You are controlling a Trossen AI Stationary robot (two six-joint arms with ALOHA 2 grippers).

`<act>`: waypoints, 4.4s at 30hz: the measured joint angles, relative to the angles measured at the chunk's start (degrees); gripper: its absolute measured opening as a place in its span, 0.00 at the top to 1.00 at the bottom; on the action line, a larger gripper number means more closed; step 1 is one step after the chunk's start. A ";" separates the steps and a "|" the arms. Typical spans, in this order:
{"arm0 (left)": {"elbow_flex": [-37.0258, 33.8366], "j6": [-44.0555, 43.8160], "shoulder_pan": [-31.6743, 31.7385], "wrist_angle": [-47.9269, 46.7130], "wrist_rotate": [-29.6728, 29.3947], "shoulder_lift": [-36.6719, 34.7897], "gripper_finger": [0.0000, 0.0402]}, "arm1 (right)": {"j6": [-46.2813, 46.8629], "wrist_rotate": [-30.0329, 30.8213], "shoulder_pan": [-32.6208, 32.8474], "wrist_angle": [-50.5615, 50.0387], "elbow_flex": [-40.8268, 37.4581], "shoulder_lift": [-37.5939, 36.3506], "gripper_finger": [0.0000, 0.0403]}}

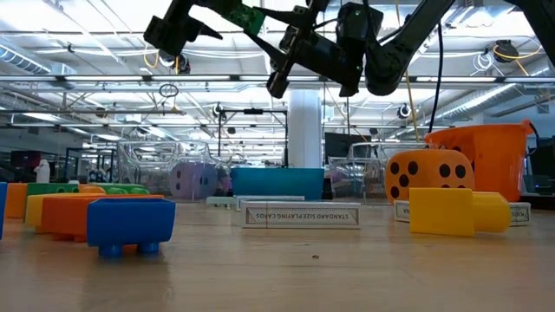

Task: Pick & Place Toys
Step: Put the green game piece into the blue bin

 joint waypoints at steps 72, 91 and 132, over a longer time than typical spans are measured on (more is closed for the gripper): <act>6.60 -17.66 4.24 3.46 13.74 -4.56 0.31 | -5.17 -3.50 -0.48 0.28 0.04 -0.09 0.66; 6.60 -51.98 14.64 -8.81 76.40 -21.62 0.31 | -13.75 -5.78 0.33 -5.97 -0.02 0.02 0.66; 6.60 -49.47 27.54 -14.59 93.06 -18.95 0.76 | -9.28 -11.58 -4.19 -0.26 0.02 -0.02 0.46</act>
